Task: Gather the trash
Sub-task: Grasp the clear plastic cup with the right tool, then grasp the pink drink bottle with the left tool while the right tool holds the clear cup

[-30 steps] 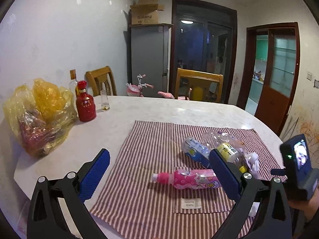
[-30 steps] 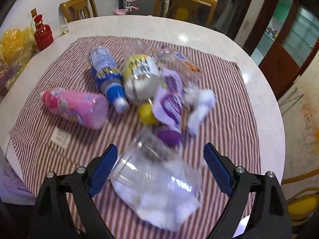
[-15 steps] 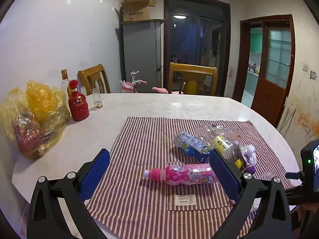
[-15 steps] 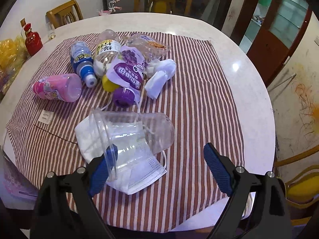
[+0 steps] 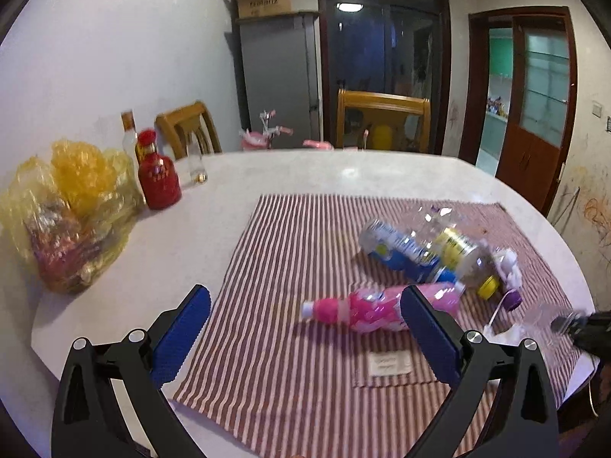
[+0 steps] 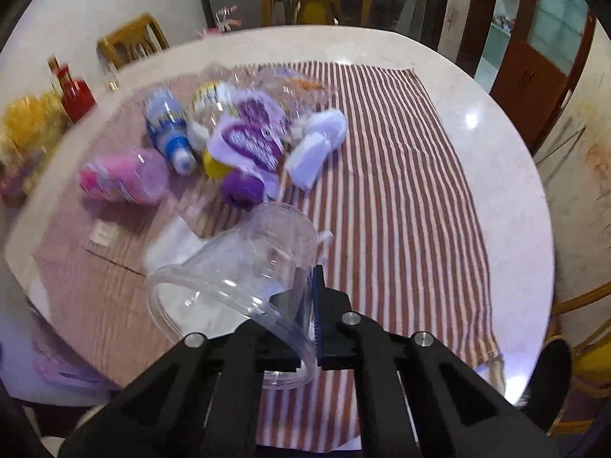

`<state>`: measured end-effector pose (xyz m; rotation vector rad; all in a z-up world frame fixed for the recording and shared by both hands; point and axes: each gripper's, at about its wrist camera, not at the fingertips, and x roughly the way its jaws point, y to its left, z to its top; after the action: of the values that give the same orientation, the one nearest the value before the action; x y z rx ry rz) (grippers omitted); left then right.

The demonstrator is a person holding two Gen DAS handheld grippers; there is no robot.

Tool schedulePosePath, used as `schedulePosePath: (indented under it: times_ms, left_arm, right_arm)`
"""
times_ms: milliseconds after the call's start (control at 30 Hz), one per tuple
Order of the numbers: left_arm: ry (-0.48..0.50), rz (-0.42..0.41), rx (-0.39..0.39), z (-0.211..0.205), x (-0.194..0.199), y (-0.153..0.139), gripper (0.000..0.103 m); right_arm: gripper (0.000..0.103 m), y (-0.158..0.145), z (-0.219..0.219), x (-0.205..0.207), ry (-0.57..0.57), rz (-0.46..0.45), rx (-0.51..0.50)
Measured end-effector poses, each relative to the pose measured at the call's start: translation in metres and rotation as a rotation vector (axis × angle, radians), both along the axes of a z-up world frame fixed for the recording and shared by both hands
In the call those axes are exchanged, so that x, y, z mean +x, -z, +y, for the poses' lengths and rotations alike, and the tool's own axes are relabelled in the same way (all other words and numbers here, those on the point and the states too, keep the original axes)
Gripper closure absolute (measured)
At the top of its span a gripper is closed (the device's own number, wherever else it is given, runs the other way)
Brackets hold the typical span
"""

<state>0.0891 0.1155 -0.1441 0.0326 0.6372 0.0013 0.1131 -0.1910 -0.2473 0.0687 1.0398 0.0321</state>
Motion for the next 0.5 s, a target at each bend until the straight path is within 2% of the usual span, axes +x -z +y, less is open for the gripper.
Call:
schedulePosePath:
  times_ms: [133,200,333,500]
  left_arm:
    - [0.081,0.082,-0.055,0.016,0.011,0.022,0.006]
    - [0.137,0.1,-0.029,0.013,0.013,0.031,0.006]
    - [0.3,0.09,0.18,-0.027,0.013,0.044,0.006]
    - [0.465,-0.012,0.444,-0.063,0.02,0.049,0.006]
  right_arm:
    - [0.098,-0.016,-0.008,0.0,0.0,-0.036,0.064]
    - [0.098,-0.021,-0.009,0.001,-0.001,-0.047,0.075]
    - [0.098,-0.026,-0.013,0.001,0.011,-0.062,0.106]
    - [0.098,-0.029,-0.021,0.002,0.026,-0.068,0.119]
